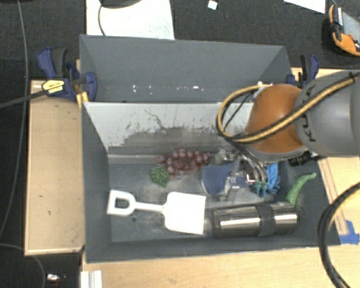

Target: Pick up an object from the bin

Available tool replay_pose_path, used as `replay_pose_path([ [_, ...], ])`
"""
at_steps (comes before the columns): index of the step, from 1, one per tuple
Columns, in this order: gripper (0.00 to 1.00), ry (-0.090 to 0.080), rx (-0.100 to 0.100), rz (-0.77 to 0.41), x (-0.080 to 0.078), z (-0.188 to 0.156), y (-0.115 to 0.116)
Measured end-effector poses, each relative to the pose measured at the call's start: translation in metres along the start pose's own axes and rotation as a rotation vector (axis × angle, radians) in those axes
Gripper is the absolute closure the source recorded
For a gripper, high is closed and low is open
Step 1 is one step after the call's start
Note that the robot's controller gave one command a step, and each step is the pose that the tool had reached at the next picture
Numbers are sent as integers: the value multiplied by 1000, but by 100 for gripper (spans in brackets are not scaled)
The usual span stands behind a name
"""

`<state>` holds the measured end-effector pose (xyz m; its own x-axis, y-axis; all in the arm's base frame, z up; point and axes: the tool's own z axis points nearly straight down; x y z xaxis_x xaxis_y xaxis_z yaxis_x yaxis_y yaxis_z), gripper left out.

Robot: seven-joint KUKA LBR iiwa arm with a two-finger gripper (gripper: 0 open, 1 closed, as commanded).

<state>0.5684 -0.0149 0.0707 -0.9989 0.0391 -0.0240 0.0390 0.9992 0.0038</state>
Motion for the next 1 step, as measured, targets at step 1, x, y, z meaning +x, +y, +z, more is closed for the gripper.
replay_pose_path([
  [1,0,-2,0,62,-1,0,0],
])
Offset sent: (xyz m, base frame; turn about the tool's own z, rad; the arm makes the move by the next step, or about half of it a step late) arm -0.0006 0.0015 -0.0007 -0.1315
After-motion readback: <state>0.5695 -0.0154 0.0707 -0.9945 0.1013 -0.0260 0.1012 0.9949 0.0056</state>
